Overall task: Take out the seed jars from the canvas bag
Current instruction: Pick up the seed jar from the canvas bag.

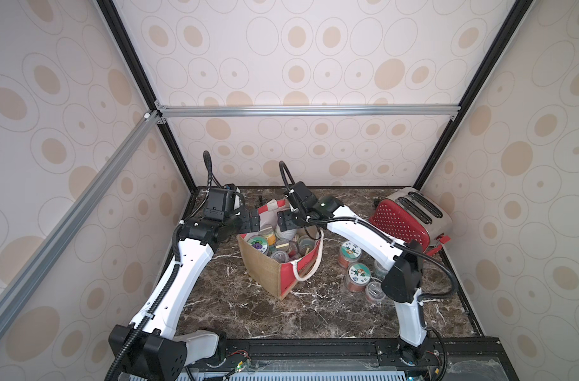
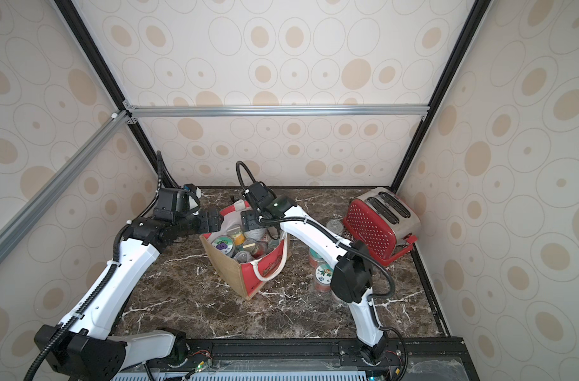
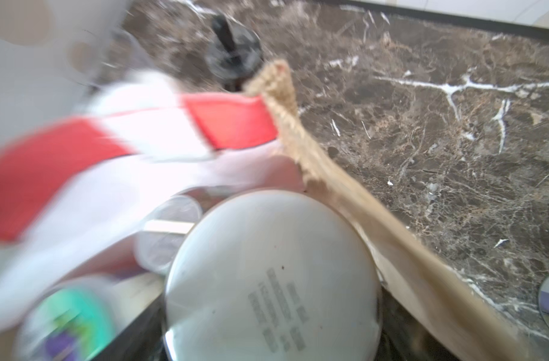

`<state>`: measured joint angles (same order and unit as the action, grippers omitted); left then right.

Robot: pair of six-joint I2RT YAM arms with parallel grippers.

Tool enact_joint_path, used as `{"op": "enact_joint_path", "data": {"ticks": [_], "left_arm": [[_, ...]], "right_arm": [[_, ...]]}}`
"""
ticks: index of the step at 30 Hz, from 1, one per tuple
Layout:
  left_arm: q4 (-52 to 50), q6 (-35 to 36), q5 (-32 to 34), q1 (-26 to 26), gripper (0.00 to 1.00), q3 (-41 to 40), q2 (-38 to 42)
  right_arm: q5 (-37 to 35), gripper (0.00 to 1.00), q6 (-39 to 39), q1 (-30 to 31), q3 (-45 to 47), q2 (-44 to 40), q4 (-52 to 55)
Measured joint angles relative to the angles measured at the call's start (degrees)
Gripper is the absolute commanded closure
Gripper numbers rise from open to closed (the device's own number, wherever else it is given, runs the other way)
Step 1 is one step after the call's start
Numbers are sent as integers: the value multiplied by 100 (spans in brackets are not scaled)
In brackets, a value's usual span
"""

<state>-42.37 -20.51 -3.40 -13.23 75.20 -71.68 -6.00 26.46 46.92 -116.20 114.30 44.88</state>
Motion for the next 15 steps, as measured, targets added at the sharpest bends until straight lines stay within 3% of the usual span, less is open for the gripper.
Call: {"op": "enact_joint_path", "data": {"ticks": [9, 15], "left_arm": [[-144, 0, 227, 0, 2, 142, 2], [-286, 39, 317, 0, 2, 254, -11]], "right_arm": [[214, 33, -144, -85, 345, -1768, -437], [221, 33, -192, -824, 994, -2446, -420]]}}
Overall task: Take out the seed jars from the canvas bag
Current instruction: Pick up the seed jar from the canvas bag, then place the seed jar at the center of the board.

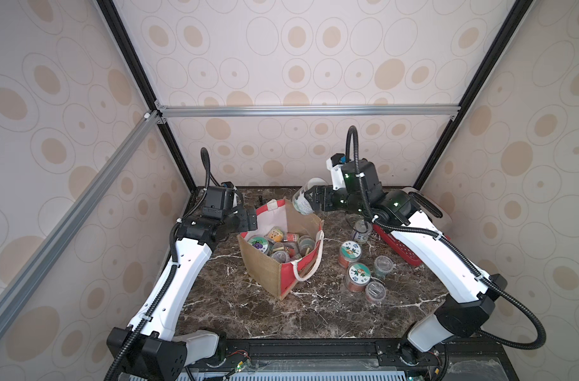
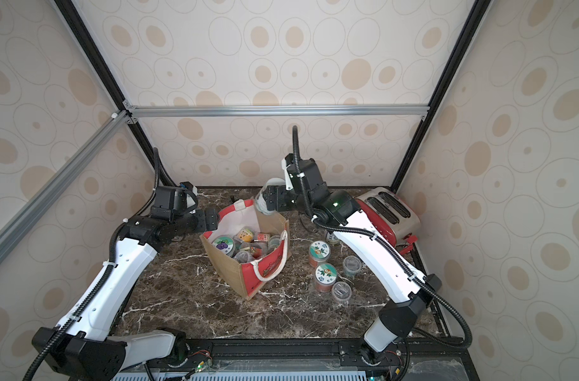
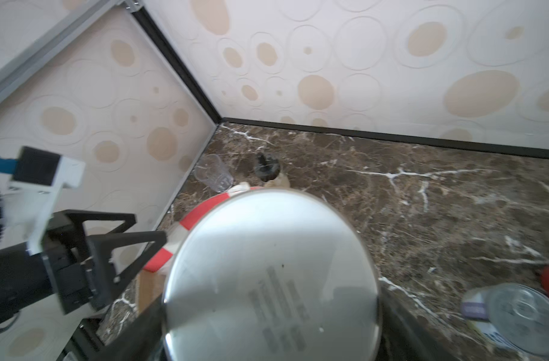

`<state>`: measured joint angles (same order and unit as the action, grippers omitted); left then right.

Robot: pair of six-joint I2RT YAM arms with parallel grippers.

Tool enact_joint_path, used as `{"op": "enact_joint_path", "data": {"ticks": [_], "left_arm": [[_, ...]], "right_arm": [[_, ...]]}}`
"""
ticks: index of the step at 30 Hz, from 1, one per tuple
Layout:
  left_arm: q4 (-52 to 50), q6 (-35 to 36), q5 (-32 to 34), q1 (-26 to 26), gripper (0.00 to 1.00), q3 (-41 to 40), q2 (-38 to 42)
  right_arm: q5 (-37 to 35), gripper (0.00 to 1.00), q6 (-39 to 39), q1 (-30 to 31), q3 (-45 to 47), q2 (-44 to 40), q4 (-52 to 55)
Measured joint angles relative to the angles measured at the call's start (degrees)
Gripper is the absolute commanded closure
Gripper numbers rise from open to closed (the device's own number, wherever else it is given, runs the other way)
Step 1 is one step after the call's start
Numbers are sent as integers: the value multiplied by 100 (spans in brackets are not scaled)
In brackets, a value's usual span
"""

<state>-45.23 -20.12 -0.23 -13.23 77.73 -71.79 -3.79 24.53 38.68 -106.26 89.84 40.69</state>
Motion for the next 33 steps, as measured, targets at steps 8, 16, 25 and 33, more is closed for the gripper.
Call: {"op": "enact_joint_path", "data": {"ticks": [8, 16, 25, 33], "left_arm": [[-50, 48, 35, 0, 2, 31, -107], [-55, 57, 37, 0, 2, 33, -232], [-55, 92, 42, 0, 2, 33, -337], [-55, 140, 33, 0, 2, 33, -376]], "right_arm": [[238, 33, 4, -1320, 1073, -245, -98], [520, 33, -87, -1755, 1272, 411, -409], [450, 31, -442, -1749, 890, 2087, -468], [33, 9, -743, -1749, 822, 2459, -352]]}}
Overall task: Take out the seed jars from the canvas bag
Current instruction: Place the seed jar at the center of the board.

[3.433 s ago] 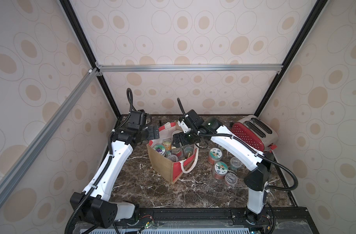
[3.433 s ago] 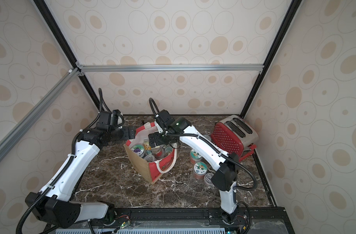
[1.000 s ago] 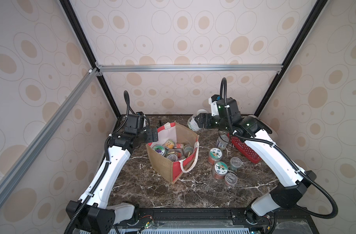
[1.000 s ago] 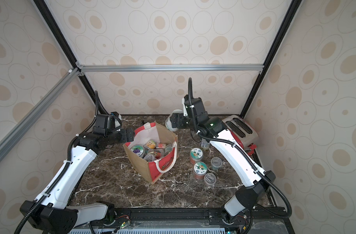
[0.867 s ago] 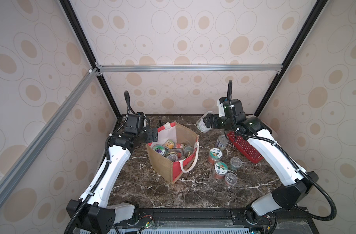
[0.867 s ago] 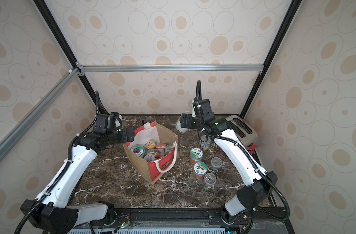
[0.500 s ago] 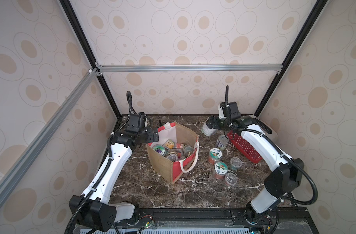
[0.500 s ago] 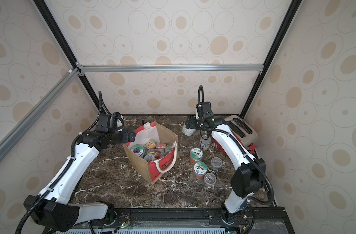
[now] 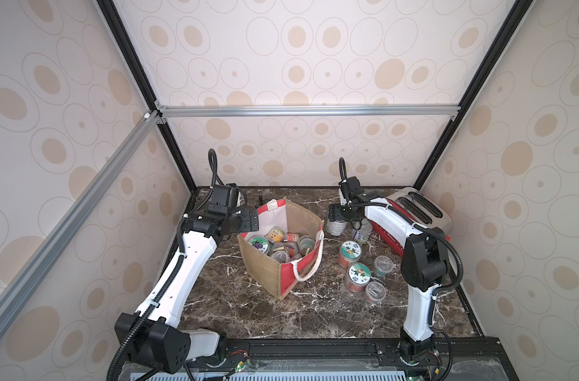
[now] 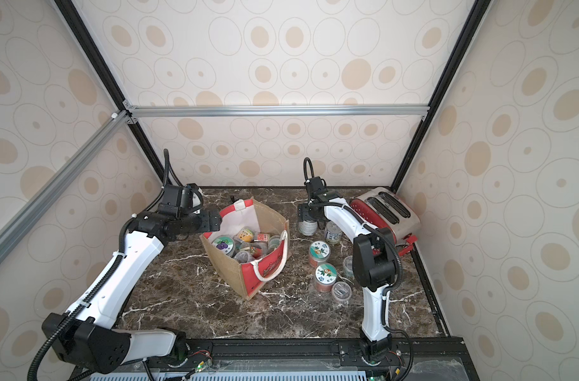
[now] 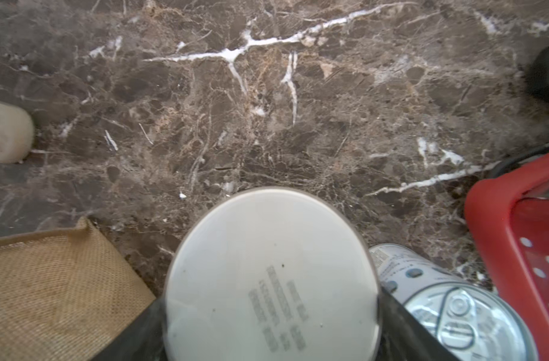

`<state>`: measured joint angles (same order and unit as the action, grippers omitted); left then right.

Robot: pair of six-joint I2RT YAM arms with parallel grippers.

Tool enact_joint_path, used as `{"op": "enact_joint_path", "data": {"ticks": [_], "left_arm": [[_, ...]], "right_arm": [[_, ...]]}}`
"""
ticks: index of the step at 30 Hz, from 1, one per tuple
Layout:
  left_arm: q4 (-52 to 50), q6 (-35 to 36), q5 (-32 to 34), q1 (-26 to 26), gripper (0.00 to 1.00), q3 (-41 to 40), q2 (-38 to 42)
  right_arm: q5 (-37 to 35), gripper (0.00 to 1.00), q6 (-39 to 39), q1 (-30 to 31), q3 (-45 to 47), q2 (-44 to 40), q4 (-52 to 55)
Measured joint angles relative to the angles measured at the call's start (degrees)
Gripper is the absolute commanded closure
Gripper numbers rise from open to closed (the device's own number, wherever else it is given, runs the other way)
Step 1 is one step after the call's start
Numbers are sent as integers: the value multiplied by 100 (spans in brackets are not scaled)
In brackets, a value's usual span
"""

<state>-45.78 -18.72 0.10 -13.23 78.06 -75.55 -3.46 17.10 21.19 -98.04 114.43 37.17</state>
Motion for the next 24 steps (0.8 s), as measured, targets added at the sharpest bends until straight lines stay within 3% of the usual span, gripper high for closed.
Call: {"op": "enact_joint_path", "data": {"ticks": [3, 14, 24], "left_arm": [[0, 63, -2, 0, 2, 0, -57], [24, 315, -24, 0, 2, 33, -501], [157, 496, -229, -7, 25, 457, -1132]], "right_arm": [[-52, 1, -50, -4, 0, -2, 31], [354, 0, -50, -4, 96, -999, 442], [1784, 3, 162, -4, 741, -2284, 459]]}}
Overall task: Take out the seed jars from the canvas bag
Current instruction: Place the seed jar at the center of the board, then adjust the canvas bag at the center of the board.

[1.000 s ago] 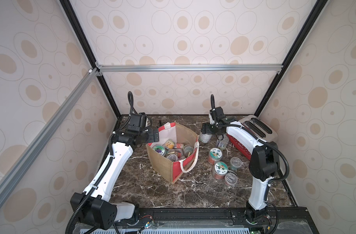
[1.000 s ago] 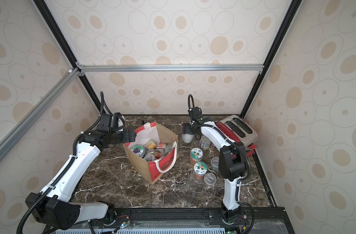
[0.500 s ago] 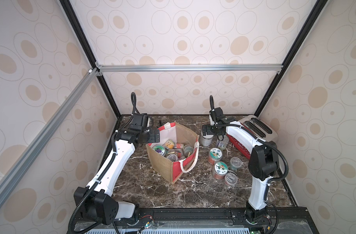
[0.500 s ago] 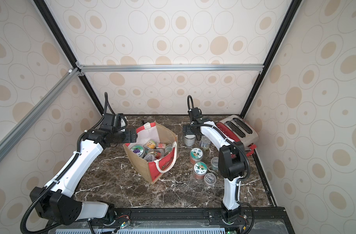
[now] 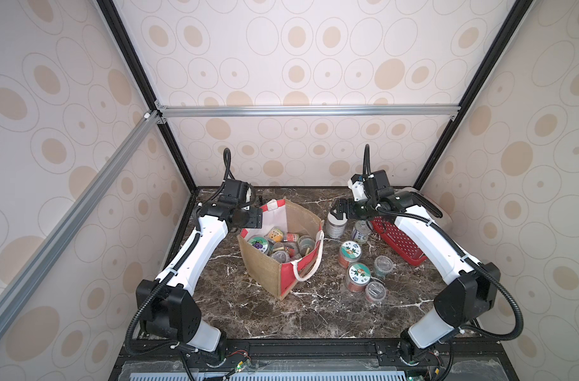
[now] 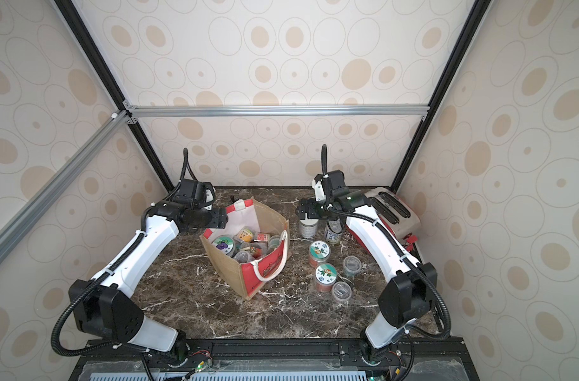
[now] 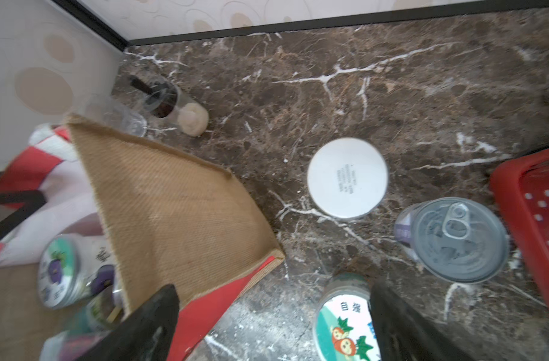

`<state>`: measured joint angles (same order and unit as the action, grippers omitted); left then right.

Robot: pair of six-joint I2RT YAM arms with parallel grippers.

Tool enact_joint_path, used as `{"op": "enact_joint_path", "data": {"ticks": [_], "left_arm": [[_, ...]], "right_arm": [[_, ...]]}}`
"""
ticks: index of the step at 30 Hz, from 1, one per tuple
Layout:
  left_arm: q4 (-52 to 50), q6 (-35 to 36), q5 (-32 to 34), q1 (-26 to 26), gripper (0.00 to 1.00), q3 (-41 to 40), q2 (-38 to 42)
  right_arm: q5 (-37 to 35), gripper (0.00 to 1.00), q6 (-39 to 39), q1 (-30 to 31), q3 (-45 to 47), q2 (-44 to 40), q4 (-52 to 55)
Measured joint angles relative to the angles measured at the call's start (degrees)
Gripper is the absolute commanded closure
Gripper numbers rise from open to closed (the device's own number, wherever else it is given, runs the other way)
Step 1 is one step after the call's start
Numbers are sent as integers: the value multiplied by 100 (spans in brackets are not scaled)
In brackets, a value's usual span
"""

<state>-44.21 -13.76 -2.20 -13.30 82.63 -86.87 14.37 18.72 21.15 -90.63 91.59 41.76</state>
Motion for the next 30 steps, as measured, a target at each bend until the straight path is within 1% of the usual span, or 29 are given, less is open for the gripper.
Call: {"op": "enact_joint_path", "data": {"ticks": [1, 2, 6, 8, 9, 11, 12, 13, 19, 22, 23, 25, 28, 30], "left_arm": [[7, 13, -24, -7, 30, 63, -83], [11, 28, -37, -22, 39, 136, -173], [-2, 136, -79, -70, 81, 511, -549], [-55, 173, -87, -96, 96, 739, -719], [-92, 179, -90, -118, 100, 870, -800], [-208, 245, -63, -173, 100, 1123, -944], [-275, 264, -42, -205, 100, 1270, -1027], [-345, 284, -22, -240, 100, 1429, -1117], [-629, 531, 157, -566, 100, 2653, -1740], [-590, 713, 280, -835, 100, 2949, -1823], [-564, 767, 354, -938, 100, 2940, -1786], [-459, 894, 525, -1224, 100, 2756, -1644], [-90, 1025, 752, -1716, 100, 1930, -1097], [92, 1045, 824, -1943, 100, 1414, -706]], "right_arm": [[195, 4, 24, 2, 37, -46, -20], [404, 4, 46, 13, 48, -66, -42], [1056, 9, 131, 105, 101, -63, -190], [1248, 14, 133, 212, 157, -63, -249], [1307, 17, 131, 280, 190, -59, -254], [1375, 21, 125, 426, 216, -39, -234], [1388, 26, 114, 509, 225, -24, -229], [1390, 29, 92, 603, 240, -9, -227], [1204, 30, 122, 1145, 586, -33, -225], [944, 29, 149, 1445, 887, -192, -201], [833, 28, 164, 1530, 997, -282, -184], [483, 22, 238, 1668, 1261, -562, -96], [-81, 16, 348, 1690, 1626, -1071, 17], [-404, 14, 400, 1668, 1788, -1429, 92]]}}
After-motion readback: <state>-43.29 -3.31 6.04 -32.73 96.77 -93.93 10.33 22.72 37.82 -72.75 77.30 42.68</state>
